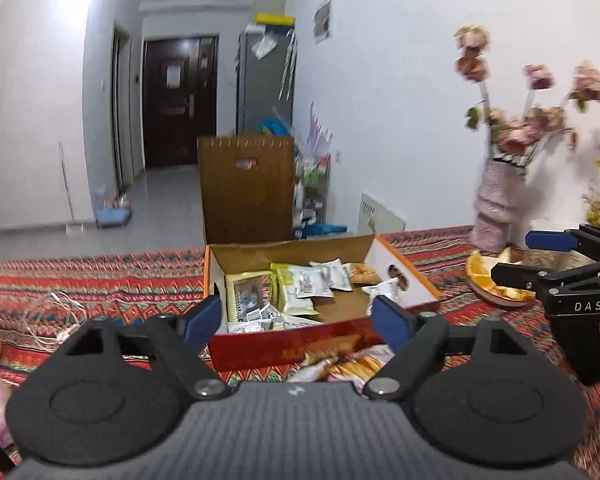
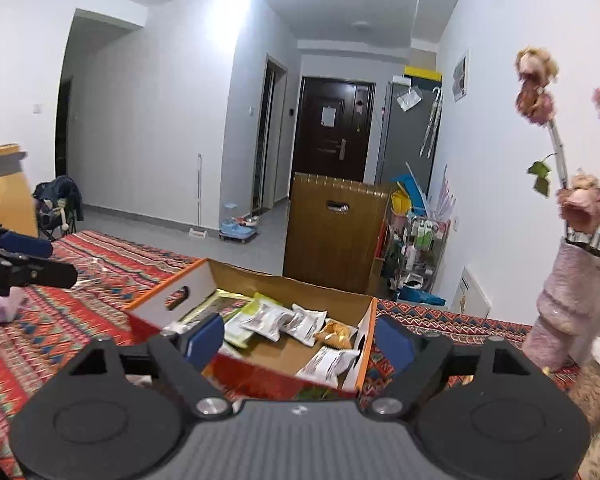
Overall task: Organize snacks
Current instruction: 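Withdraw both tools back toward the remaining snacks, then grasp a gold-wrapped packet with the left tool while the right tool grasps a cookie sachet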
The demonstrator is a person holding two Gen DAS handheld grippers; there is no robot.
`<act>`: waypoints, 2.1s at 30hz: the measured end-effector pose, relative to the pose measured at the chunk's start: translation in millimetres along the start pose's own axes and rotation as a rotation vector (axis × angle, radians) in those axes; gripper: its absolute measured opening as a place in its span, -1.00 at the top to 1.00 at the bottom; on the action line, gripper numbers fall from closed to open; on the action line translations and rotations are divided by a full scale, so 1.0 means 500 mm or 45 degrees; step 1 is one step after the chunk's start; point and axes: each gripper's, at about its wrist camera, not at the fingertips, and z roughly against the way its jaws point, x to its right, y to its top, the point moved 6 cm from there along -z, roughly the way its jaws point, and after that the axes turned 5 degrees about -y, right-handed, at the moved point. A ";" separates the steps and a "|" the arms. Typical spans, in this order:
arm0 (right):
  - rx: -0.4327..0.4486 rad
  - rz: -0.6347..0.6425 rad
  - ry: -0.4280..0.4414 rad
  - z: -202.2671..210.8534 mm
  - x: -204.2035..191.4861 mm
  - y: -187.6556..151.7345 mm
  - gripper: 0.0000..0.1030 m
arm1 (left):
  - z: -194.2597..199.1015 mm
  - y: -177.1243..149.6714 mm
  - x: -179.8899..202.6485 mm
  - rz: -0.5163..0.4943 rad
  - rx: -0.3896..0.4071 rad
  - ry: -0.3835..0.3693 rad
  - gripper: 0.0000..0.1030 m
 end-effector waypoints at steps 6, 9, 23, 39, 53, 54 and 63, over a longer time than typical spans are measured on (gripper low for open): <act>0.064 -0.006 0.028 0.156 -0.042 -0.046 -0.75 | 0.137 -0.072 0.069 -0.116 0.125 0.024 -0.99; 0.085 -0.056 0.093 0.207 -0.061 -0.082 -0.76 | 0.188 -0.115 0.101 -0.161 0.175 0.043 -1.00; -0.095 -0.152 0.040 0.282 -0.117 -0.301 -0.75 | 0.232 -0.298 0.070 0.057 0.025 0.112 -1.00; -0.116 -0.188 0.076 0.189 -0.116 -0.298 -0.73 | 0.111 -0.303 0.036 0.051 -0.077 0.117 -1.00; -0.186 -0.113 0.184 -0.082 -0.144 -0.198 -0.51 | -0.215 -0.219 -0.053 -0.121 -0.216 -0.074 -0.44; -0.196 -0.108 0.196 -0.104 -0.147 -0.193 -0.49 | -0.237 -0.217 -0.052 -0.172 -0.218 -0.082 -0.45; -0.277 -0.169 0.230 -0.273 -0.168 -0.178 -0.29 | -0.343 -0.225 -0.068 -0.208 -0.230 -0.310 0.10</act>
